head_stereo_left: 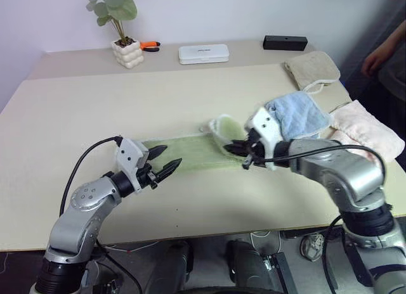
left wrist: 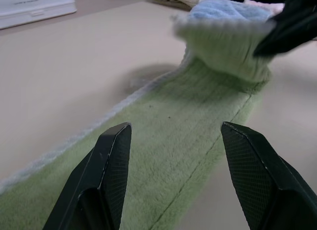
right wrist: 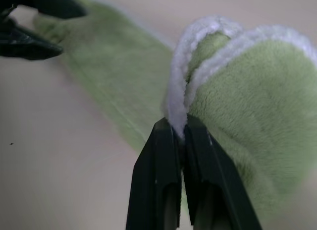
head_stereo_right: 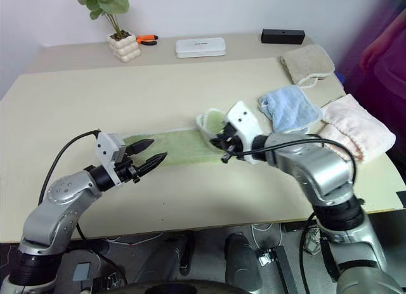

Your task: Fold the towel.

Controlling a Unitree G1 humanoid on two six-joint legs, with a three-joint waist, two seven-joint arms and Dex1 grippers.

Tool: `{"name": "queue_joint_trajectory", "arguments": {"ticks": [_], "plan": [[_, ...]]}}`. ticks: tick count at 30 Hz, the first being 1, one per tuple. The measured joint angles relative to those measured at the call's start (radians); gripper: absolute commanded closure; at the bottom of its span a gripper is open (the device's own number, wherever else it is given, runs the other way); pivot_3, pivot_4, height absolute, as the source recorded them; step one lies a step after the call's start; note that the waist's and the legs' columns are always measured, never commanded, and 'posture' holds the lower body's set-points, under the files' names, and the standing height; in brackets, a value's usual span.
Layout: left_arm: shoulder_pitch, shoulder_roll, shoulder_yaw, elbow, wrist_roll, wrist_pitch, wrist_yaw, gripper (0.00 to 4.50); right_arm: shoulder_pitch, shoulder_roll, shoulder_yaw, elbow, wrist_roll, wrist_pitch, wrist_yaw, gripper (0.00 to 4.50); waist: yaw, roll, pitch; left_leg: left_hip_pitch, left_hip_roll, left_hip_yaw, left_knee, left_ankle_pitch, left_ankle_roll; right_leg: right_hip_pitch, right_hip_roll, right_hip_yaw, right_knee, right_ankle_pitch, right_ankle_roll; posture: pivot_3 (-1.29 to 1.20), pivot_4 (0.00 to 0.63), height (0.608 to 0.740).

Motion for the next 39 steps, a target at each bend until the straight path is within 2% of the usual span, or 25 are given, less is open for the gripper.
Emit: {"name": "queue_joint_trajectory", "arguments": {"ticks": [6,9,14,17,21,22,24,27,32,36,39], "plan": [[0.046,0.000,0.007,-0.035,-0.001,0.003,0.025,1.60,0.000,0.027,0.087,0.093,-0.091,-0.083,0.021,4.42,0.002,0.000,0.000,0.000,-0.001,0.000,0.000,0.000,0.000,0.000,0.000,0.000,0.000,0.000,0.000,0.00,0.150,0.740],[0.053,0.001,0.009,-0.043,-0.002,0.003,0.030,1.60,0.000,0.060,0.087,0.108,-0.100,-0.099,0.035,3.52,0.002,0.000,0.000,0.000,0.000,-0.001,0.000,0.000,0.000,-0.001,0.000,0.000,0.000,0.000,0.000,0.00,0.150,0.740],[0.050,0.005,0.010,-0.043,-0.002,0.004,0.034,1.60,0.011,0.051,0.035,0.095,-0.072,-0.113,0.091,1.10,0.003,0.000,0.000,0.000,0.000,-0.001,0.000,0.000,0.000,0.000,0.000,0.000,0.000,0.000,0.000,0.00,0.150,0.740],[0.047,0.012,0.012,-0.034,-0.002,0.003,0.032,1.60,0.016,0.022,-0.053,0.069,-0.032,-0.129,0.131,1.10,0.004,0.000,0.000,0.000,-0.001,-0.001,0.000,0.000,0.000,0.000,0.000,0.000,0.000,0.000,0.000,0.00,0.150,0.740],[0.033,0.014,0.019,-0.016,-0.002,0.003,0.026,1.60,-0.027,0.063,-0.164,0.119,0.011,-0.125,0.107,2.99,-0.002,0.000,0.000,0.000,0.000,0.000,0.000,0.000,0.000,0.000,0.001,0.000,0.000,0.000,0.000,0.00,0.150,0.740],[0.024,0.014,0.019,-0.012,-0.002,0.002,0.024,1.60,-0.052,0.070,-0.177,0.155,0.004,-0.129,0.091,3.59,-0.002,0.000,0.000,0.000,0.000,0.000,0.000,0.000,0.000,0.000,0.001,0.000,0.000,0.000,0.000,0.00,0.150,0.740],[0.018,0.015,0.020,-0.006,-0.002,0.002,0.023,1.60,-0.080,0.073,-0.175,0.217,-0.030,-0.156,0.074,4.45,0.000,-0.001,0.000,0.000,0.000,0.000,0.000,0.000,0.000,0.000,0.000,0.000,0.000,0.000,0.000,0.00,0.150,0.740],[0.017,0.014,0.021,0.001,-0.001,0.002,0.023,1.60,-0.089,0.110,-0.140,0.321,-0.091,-0.228,0.074,4.45,-0.001,-0.001,0.000,0.000,0.000,0.000,-0.001,0.000,0.000,-0.001,0.000,0.000,0.000,0.001,0.000,0.00,0.150,0.740],[0.023,0.012,0.025,-0.002,-0.002,0.002,0.033,1.60,-0.072,0.185,-0.008,0.466,-0.176,-0.348,0.121,4.45,-0.002,0.000,0.000,0.000,0.000,0.000,-0.001,0.000,0.000,-0.001,0.000,0.000,0.001,0.001,0.001,0.00,0.150,0.740],[0.088,0.005,0.085,-0.038,-0.011,0.011,0.072,1.60,-0.015,0.191,0.087,0.516,-0.269,-0.460,0.149,4.45,-0.002,-0.001,0.000,0.000,0.000,0.000,-0.001,0.000,0.000,-0.001,0.000,0.000,0.000,0.001,0.001,0.00,0.150,0.740],[0.139,-0.025,0.147,-0.083,-0.055,0.040,0.119,1.60,-0.017,0.199,0.077,0.517,-0.296,-0.504,0.139,4.45,-0.002,-0.001,0.000,0.000,0.000,0.000,0.000,0.000,0.000,-0.001,0.001,0.001,0.001,0.001,0.000,0.00,0.150,0.740]]}}
